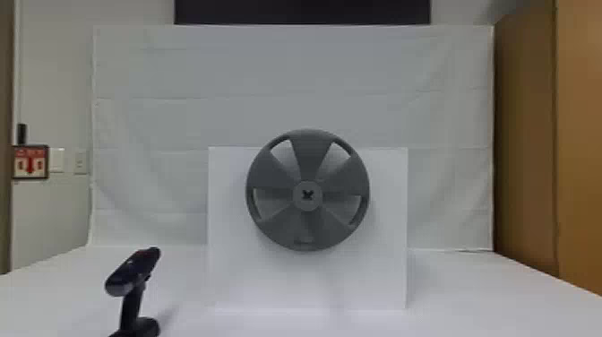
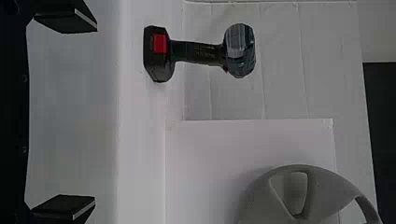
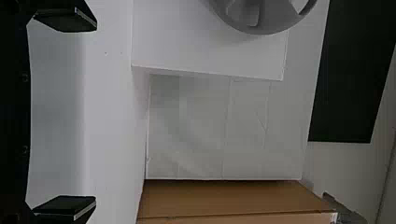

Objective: Grab the drill and drilling bolt

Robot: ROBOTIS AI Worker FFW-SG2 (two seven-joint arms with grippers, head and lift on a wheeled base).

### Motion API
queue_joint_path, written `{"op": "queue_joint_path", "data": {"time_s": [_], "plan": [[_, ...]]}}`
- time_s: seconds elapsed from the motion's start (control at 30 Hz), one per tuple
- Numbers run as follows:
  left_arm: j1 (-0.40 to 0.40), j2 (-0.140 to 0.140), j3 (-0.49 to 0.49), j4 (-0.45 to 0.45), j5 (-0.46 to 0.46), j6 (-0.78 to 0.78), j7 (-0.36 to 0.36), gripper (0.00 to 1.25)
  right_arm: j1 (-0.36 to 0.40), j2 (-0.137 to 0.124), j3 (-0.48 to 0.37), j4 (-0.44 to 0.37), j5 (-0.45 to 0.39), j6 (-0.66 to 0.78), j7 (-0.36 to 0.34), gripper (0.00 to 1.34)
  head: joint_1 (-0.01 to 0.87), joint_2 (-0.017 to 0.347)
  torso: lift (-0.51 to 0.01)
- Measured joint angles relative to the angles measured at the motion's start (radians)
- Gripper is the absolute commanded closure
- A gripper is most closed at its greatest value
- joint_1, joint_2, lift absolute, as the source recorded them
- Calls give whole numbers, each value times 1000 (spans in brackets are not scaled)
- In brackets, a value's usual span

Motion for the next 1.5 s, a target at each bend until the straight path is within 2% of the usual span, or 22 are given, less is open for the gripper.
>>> {"op": "queue_joint_path", "data": {"time_s": [1.5], "plan": [[0, 0, 0, 0, 0, 0, 0, -2, 0, 0, 0, 0, 0, 0, 0, -2, -15, 51, -398]]}}
